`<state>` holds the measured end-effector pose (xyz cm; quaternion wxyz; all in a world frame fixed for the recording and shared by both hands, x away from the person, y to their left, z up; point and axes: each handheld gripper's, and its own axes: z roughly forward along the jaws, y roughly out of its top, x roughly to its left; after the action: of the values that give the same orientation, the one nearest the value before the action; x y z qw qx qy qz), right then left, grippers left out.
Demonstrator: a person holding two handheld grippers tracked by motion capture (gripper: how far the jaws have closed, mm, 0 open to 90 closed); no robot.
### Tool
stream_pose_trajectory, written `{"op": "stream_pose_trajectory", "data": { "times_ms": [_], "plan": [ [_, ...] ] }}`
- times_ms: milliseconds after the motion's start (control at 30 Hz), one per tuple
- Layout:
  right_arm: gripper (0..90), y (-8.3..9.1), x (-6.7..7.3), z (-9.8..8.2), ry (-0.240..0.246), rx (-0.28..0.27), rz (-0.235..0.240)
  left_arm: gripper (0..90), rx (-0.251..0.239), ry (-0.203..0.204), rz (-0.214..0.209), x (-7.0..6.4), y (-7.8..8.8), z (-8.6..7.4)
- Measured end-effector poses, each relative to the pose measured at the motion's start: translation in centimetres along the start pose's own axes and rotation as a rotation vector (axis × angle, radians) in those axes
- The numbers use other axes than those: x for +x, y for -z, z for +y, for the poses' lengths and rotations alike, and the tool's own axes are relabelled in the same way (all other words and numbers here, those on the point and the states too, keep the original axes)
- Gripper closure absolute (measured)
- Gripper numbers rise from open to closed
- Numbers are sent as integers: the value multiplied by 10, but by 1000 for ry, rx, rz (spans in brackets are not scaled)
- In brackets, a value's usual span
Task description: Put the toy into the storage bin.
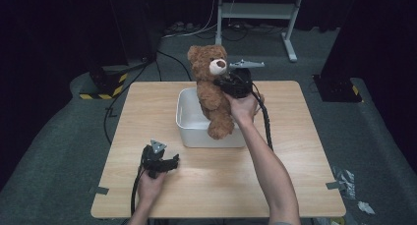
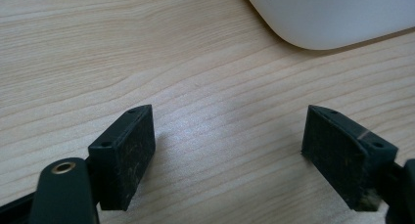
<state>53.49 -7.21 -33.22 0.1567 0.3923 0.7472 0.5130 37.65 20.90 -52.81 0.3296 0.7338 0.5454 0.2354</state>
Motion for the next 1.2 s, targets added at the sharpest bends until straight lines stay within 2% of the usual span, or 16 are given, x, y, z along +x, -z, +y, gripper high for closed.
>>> {"op": "stream_pose_trajectory", "data": {
  "times_ms": [600, 900, 1067, 1200],
  "plan": [
    [803, -13, 0, -7, -5, 35, -12, 200, -1, 0, 0, 0, 0, 0],
    [804, -19, -2, -13, -25, 48, -14, 200, 1, -1, 0, 0, 0, 0],
    [807, -21, -6, -18, -58, 48, -6, 200, 1, -1, 0, 0, 0, 0],
    [810, -21, -6, -18, -54, 50, -2, 200, 1, -1, 0, 0, 0, 0]
  ]
}}
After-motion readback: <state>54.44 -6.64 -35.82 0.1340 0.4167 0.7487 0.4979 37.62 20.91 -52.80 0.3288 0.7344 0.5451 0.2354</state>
